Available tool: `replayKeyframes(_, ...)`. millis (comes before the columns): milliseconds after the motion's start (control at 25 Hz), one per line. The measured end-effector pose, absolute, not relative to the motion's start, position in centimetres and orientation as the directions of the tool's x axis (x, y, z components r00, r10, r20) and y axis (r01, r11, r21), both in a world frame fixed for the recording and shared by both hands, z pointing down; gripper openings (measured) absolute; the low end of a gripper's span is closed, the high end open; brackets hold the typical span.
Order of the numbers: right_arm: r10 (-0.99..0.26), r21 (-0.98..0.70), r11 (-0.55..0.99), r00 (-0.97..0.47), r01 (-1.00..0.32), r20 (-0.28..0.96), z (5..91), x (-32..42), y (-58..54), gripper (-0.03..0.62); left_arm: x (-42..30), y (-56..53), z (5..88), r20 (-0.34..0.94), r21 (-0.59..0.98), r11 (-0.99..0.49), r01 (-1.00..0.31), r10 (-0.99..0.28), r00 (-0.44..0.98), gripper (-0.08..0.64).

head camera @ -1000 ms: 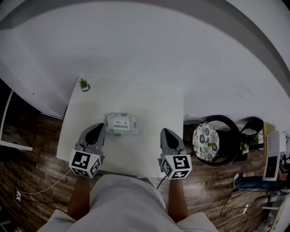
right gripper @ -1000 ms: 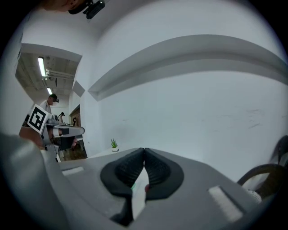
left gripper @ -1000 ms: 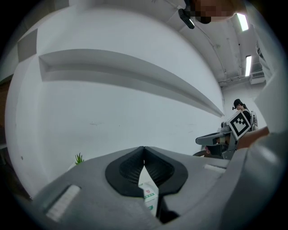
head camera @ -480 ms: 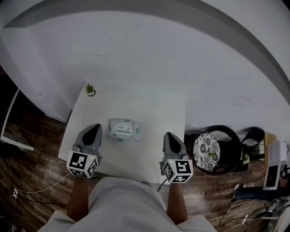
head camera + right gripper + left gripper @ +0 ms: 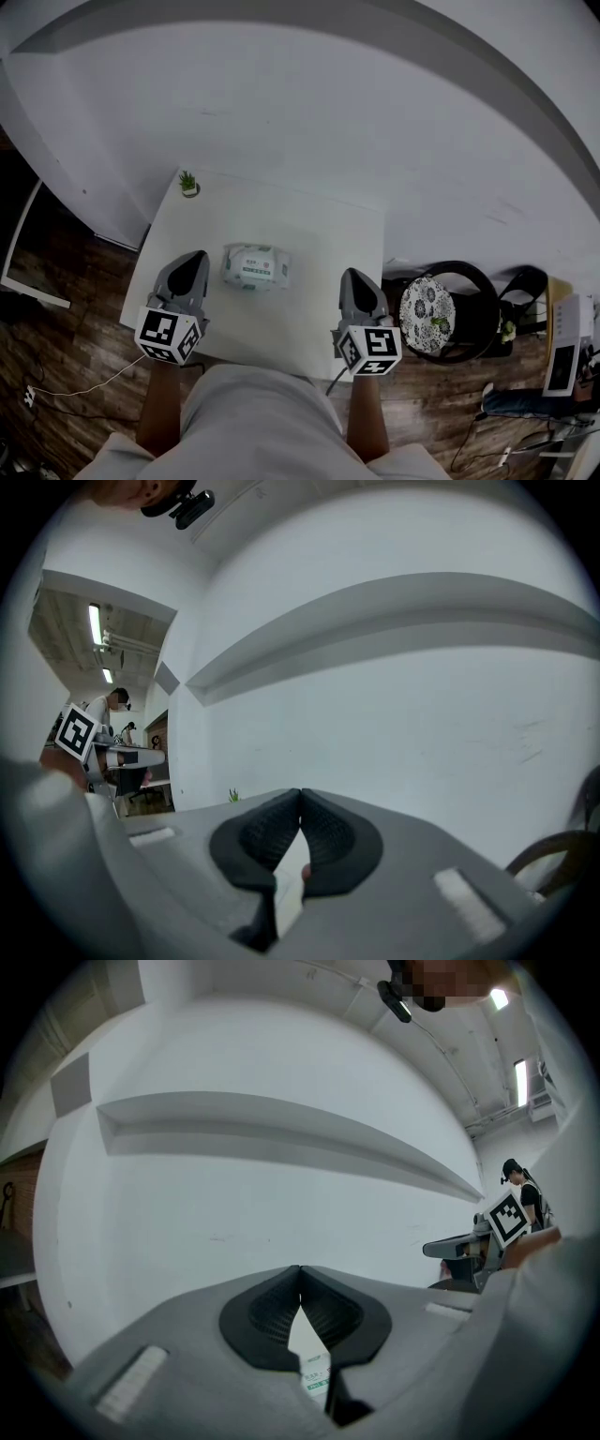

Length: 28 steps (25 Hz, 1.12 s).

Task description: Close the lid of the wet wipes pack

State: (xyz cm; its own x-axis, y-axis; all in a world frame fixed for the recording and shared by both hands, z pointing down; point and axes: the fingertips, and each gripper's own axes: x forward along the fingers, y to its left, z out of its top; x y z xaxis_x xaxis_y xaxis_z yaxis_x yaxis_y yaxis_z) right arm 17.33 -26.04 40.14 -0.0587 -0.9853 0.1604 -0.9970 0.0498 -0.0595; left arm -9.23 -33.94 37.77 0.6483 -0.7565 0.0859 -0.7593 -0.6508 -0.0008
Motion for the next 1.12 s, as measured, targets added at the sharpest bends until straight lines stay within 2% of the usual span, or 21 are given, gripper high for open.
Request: replayKeyframes(1120,-0.985,-0.067,0.072,-0.082,-0.995,0.153,39.9,16.9,-27.3,0.003,-10.3,-34.7,37.3,0.081,-0.023,-0.628,-0.778,-0.777,0.624,0.006)
